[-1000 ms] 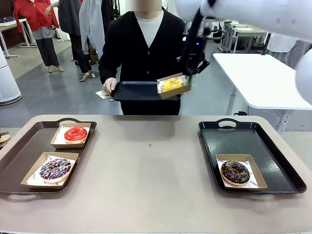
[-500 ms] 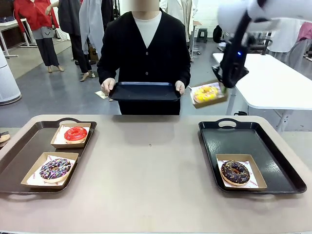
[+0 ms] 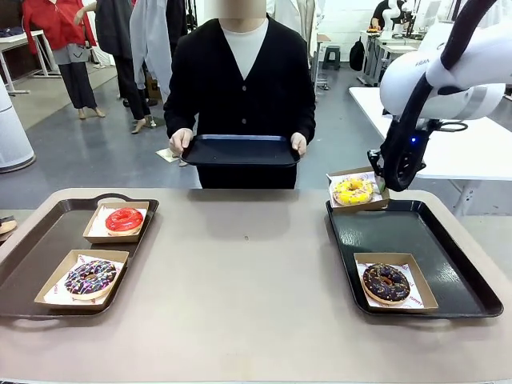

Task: Individually package the donuts and arrange them on the tray.
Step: Place the picked Paper togo box on the Handle tray.

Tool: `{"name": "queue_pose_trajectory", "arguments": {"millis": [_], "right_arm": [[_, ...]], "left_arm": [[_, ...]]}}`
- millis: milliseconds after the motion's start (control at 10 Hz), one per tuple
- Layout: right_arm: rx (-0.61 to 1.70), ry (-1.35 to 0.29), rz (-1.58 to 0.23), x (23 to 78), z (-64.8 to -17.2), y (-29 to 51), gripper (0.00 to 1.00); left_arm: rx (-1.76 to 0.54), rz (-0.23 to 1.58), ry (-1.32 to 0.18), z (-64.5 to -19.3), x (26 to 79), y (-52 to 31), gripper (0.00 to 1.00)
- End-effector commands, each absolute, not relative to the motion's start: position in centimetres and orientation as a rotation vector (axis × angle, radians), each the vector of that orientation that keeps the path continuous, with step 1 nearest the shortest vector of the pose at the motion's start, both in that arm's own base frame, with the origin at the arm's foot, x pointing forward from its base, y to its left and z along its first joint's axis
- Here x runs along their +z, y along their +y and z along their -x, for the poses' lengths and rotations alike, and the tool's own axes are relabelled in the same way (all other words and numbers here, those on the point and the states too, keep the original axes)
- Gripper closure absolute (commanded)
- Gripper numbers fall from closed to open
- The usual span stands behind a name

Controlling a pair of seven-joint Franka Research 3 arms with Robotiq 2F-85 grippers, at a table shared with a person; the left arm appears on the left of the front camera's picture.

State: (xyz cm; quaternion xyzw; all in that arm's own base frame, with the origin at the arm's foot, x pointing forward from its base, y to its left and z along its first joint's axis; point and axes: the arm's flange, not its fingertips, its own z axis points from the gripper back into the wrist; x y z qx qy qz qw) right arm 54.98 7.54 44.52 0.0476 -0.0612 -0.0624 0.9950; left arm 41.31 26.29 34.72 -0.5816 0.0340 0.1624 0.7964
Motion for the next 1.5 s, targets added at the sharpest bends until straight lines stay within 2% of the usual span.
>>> {"name": "queue_pose_trajectory", "arguments": {"millis": [0,300,400,1400], "right_arm": [[-0.105,-0.126,-0.117,43.4,-56.2,7.0,0.99],[-0.144,-0.095,-0.142,42.2,-57.6,6.3,0.99],[-0.136,-0.102,-0.097,42.4,-56.3,6.7,0.99],[-0.155,-0.096,-0.089,41.8,-56.9,6.3,0.99]], "left_arm": [[0.346,1.255,0.073,-41.2,34.9,26.3,0.00],[0.346,1.255,0.073,-41.2,34.9,26.3,0.00],[0.346,1.255,0.073,-41.2,34.9,26.3,0.00],[0.346,1.255,0.073,-41.2,34.9,26.3,0.00]]}}
